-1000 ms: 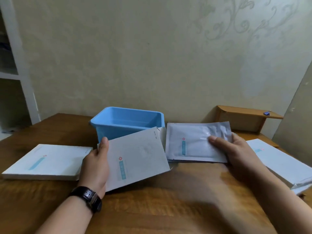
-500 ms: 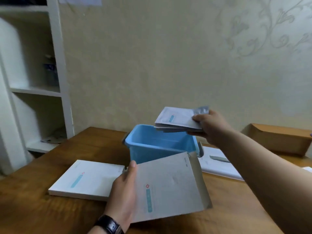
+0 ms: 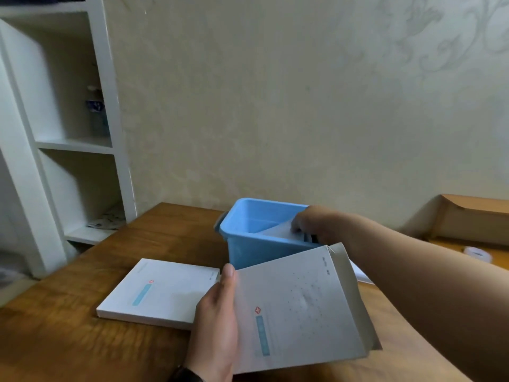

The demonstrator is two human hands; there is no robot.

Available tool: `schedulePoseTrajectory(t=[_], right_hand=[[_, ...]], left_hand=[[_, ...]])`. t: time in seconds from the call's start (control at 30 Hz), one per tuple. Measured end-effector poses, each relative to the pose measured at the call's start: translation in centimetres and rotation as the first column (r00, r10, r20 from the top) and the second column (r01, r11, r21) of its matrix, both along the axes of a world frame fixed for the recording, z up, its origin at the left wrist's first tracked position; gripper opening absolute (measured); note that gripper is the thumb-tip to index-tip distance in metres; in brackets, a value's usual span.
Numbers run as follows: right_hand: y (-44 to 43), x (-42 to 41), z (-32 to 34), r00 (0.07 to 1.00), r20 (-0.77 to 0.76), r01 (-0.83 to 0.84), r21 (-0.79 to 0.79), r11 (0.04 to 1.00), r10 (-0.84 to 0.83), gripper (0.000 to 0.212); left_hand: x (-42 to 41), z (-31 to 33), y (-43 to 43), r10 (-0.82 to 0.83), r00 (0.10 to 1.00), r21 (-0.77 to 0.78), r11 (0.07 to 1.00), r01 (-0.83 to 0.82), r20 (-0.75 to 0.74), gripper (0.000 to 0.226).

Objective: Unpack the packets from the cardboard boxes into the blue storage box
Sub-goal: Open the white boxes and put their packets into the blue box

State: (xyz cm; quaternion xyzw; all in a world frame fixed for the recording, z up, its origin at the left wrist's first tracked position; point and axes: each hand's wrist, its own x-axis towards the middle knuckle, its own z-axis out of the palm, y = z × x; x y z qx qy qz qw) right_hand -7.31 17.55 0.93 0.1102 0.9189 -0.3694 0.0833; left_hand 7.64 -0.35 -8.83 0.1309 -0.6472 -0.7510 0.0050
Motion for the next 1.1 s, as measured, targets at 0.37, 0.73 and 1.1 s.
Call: schedulePoseTrajectory(t=[0.37, 0.73, 1.1], right_hand=[[3.7, 6.5, 4.6, 0.886, -0.437, -0.071, 0.204, 0.976, 0.156, 0.032], [8.4, 21.9, -6.2, 0.700, -0.658, -0.461, -0.122, 0.879, 0.276, 0.036], [10.3, 20.1, -9.0, 0.621, -0.744, -0.280, 0.082, 0.956, 0.246, 0.044]], left_hand=[[0.9, 0.5, 0.3, 0.049, 0.999, -0.003, 0.999, -0.049, -0.018, 0.064], [0.9, -0.3, 1.1, 0.003, 0.986, 0.029, 1.000, 0.002, -0.169, 0.055], [-1.8, -0.3, 3.1, 0.183, 0.897, 0.171, 0.978, -0.123, -0.401, 0.042]])
